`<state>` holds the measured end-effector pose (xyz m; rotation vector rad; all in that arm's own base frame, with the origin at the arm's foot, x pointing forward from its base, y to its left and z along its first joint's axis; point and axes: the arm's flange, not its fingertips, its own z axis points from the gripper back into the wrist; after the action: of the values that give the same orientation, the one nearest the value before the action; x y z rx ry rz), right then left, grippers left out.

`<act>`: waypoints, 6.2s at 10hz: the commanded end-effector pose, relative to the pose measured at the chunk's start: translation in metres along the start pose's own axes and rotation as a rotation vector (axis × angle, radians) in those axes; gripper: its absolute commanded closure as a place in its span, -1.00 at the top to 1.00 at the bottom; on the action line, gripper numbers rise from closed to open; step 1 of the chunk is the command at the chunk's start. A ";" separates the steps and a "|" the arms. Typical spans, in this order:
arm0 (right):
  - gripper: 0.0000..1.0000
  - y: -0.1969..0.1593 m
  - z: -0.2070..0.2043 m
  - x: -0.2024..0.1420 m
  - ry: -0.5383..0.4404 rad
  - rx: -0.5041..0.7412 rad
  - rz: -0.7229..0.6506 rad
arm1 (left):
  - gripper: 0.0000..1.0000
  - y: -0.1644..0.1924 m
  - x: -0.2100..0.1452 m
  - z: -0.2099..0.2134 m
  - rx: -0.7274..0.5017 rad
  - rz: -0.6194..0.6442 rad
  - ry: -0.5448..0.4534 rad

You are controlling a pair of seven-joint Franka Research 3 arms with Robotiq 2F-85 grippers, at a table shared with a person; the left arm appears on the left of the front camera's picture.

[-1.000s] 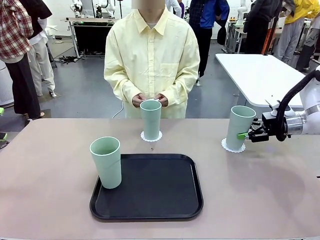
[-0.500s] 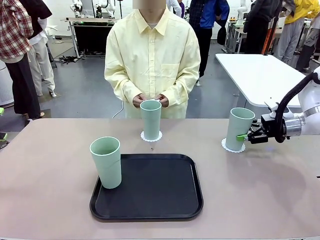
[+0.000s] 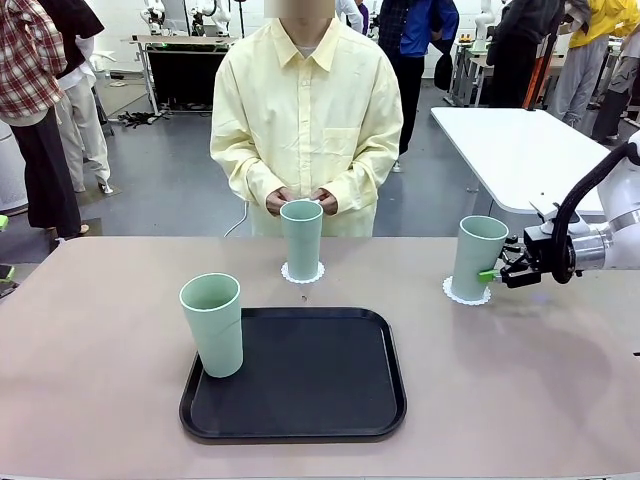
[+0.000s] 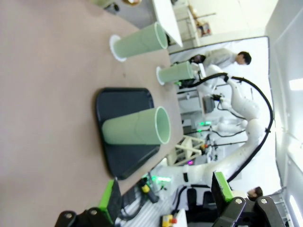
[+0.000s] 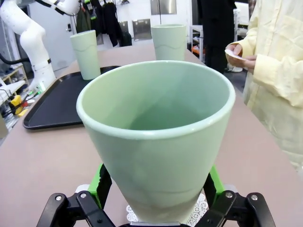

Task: Place coasters on the table and set cups on them.
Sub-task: Take one Reusable plastic cup from the Flat Tray and place it on a coaster set by the human.

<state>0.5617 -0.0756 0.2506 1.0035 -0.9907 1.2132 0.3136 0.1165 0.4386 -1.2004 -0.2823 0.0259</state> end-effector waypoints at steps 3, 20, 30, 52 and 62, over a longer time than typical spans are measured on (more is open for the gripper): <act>1.00 0.009 0.016 0.013 0.143 0.002 -0.058 | 1.00 0.000 -0.001 0.001 -0.015 -0.008 -0.008; 1.00 0.147 0.002 0.199 1.044 -0.529 -0.517 | 1.00 0.000 -0.001 0.001 -0.015 -0.008 -0.008; 1.00 0.155 -0.006 0.222 1.069 -0.564 -0.534 | 1.00 0.000 -0.001 0.001 -0.015 -0.008 -0.008; 1.00 0.179 0.169 0.103 -0.050 0.001 -1.137 | 1.00 0.000 -0.001 0.001 -0.015 -0.008 -0.008; 1.00 0.173 0.161 0.102 0.043 0.042 -1.170 | 1.00 0.000 -0.001 0.001 -0.015 -0.008 -0.008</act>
<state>0.3910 -0.1912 0.4010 1.2885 -0.2046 0.2689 0.3136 0.1166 0.4386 -1.2003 -0.2822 0.0261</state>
